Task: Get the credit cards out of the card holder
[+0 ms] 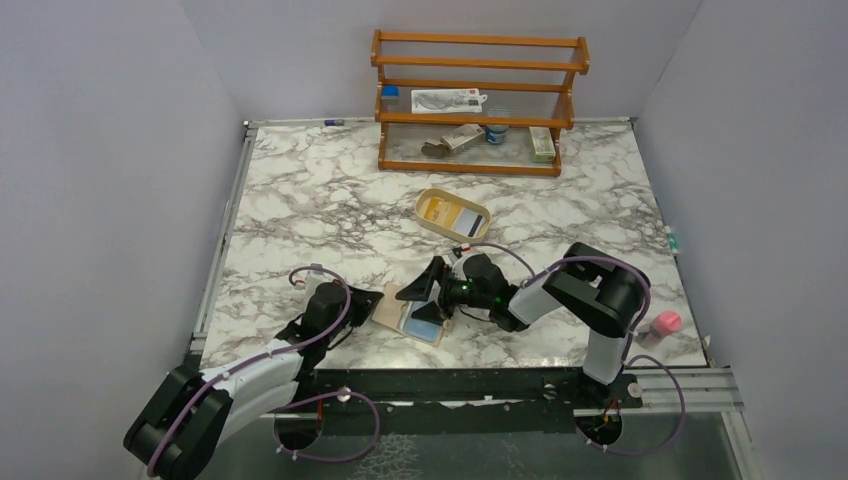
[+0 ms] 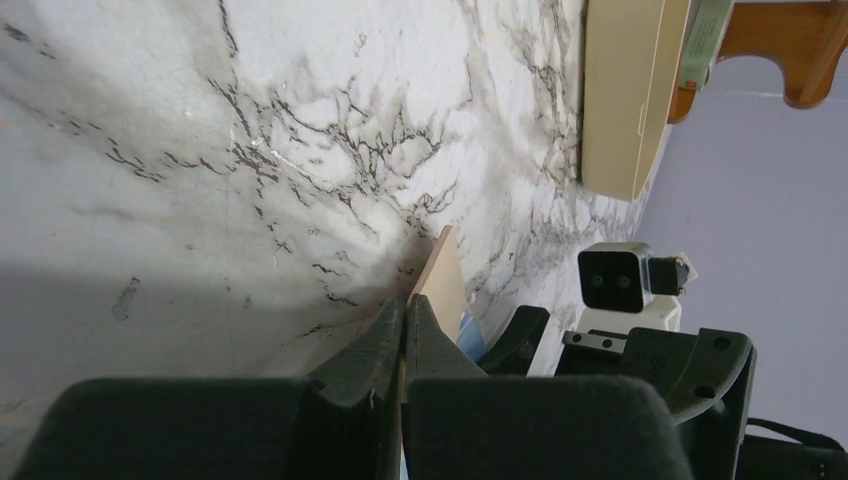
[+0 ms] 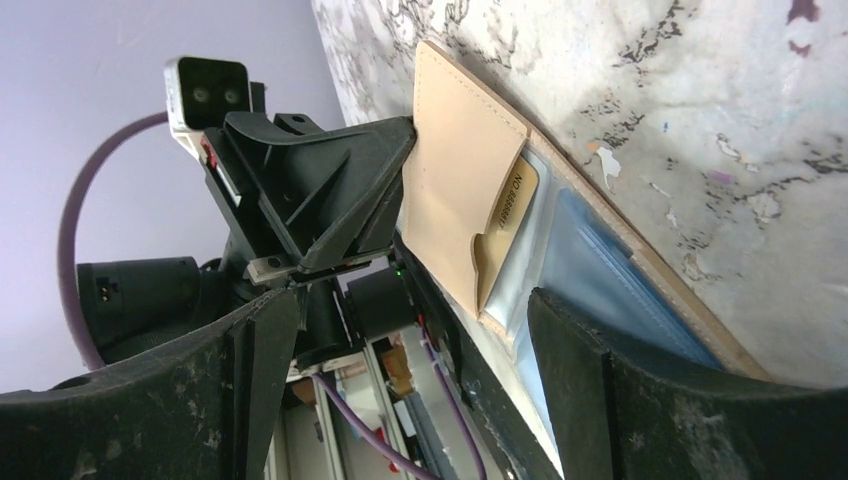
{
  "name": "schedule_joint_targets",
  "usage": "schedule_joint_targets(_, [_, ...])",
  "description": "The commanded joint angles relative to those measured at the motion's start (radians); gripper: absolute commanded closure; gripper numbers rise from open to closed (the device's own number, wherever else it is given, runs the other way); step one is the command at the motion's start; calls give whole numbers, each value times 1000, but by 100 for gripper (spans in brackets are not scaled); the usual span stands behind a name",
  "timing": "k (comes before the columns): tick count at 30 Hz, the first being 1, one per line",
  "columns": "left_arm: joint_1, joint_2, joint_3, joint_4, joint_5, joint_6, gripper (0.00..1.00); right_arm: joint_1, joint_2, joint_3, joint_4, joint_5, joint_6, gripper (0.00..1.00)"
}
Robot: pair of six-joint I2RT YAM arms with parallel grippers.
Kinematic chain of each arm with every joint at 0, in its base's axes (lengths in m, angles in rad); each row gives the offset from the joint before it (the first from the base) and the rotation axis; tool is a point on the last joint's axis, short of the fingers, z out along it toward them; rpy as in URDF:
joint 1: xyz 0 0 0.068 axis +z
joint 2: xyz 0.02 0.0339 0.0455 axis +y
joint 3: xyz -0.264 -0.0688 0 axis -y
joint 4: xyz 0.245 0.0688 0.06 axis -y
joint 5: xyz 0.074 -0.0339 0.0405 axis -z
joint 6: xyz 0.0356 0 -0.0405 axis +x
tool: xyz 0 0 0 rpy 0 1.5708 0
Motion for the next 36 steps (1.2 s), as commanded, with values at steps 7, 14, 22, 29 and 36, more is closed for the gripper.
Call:
schedule_joint_targets(7, [-5, 12, -122, -28, -105, -171, 100, 30, 38, 35, -182, 127, 63, 9])
schedule_joint_targets(14, [-6, 1, -118, -28, -115, -168, 100, 75, 32, 198, -483, 203, 48, 9])
schedule_joint_targets(22, [-6, 2, -118, -42, -112, -175, 100, 100, 15, 245, -558, 282, 51, 9])
schedule_joint_targets(29, [-6, -4, -119, -58, -122, -168, 100, 104, -64, 105, -188, 346, 3, 8])
schedule_joint_targets(36, [-6, 3, -116, -58, -123, -169, 100, 105, -63, 27, 67, 398, -36, 6])
